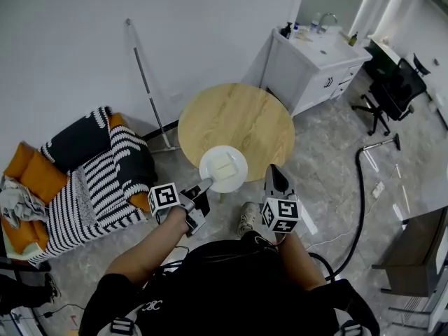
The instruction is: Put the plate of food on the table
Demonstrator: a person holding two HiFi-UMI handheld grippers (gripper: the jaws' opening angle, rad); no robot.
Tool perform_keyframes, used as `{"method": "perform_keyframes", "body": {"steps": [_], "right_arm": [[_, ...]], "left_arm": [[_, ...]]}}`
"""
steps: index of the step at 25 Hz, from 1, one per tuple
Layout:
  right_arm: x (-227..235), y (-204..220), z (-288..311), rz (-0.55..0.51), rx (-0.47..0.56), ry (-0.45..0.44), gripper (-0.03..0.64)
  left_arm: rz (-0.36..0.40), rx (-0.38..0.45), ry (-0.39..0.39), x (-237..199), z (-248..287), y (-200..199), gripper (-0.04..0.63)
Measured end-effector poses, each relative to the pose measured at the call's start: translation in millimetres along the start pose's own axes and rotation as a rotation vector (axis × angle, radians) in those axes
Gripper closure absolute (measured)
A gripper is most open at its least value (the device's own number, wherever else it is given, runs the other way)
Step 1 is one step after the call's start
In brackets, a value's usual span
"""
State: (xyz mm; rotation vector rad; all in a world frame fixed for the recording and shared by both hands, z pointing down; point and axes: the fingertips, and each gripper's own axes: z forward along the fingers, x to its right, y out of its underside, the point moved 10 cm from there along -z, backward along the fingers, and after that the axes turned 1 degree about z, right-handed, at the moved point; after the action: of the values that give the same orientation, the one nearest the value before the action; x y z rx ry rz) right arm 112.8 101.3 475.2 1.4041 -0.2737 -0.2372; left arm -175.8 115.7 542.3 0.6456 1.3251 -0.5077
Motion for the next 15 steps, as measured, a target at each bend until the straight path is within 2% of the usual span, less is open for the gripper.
{"method": "perform_keyframes", "body": {"steps": [15], "right_arm": [[37.9,-11.6,70.6,0.016,-0.026,-0.020,0.609]], "left_arm": [[-0.032,0.004,-0.020,-3.0,60.8,-40.8,0.575]]}}
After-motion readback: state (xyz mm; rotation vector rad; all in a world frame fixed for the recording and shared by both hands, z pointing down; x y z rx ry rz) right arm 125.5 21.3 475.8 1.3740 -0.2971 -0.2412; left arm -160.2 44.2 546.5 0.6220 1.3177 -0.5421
